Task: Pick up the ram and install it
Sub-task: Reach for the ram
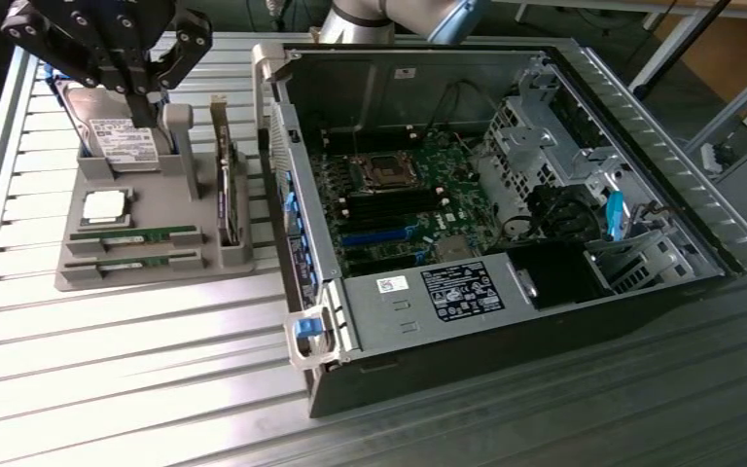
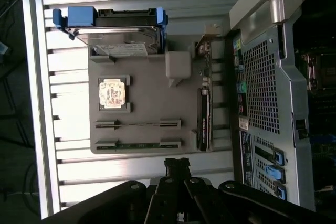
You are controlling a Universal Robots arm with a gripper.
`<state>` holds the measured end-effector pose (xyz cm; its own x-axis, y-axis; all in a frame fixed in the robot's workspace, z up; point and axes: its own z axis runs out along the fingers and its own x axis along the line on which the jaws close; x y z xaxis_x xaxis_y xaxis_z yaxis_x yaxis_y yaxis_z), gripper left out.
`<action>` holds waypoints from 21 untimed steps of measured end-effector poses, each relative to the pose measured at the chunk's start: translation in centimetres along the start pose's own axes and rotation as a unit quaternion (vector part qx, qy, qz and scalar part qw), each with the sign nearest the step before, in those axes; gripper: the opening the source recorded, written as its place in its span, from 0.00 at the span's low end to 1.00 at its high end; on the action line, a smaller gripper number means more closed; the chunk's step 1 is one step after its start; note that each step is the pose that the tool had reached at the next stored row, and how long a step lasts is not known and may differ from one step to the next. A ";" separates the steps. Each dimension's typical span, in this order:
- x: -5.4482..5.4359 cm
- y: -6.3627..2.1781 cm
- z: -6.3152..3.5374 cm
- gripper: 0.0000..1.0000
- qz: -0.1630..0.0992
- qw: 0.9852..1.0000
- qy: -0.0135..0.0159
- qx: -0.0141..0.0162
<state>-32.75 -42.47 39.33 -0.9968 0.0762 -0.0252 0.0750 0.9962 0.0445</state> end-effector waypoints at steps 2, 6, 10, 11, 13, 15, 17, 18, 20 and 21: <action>0.0 -0.36 -0.02 0.09 0.000 1.000 0.000 0.000; -0.1 -1.00 -0.05 0.09 0.000 1.000 0.000 0.000; -0.1 -1.49 -0.07 0.09 0.000 1.000 0.000 0.000; -0.1 -1.59 -0.07 0.09 0.000 1.000 0.000 0.000; -0.1 -1.89 -0.08 0.09 0.000 1.000 0.000 0.000; -0.1 -2.17 -0.10 0.09 0.000 1.000 0.000 0.000; -0.1 -2.42 -0.11 0.09 0.000 1.000 0.000 0.000; -0.2 -2.54 -0.11 0.09 0.000 1.000 0.000 0.000; -0.2 -2.82 -0.12 0.09 0.000 1.000 0.000 0.000; -0.2 -2.93 -0.13 0.09 0.000 1.000 0.000 0.000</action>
<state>-32.80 -45.41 39.33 -0.9968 0.0762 -0.0251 0.0750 0.9962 0.0444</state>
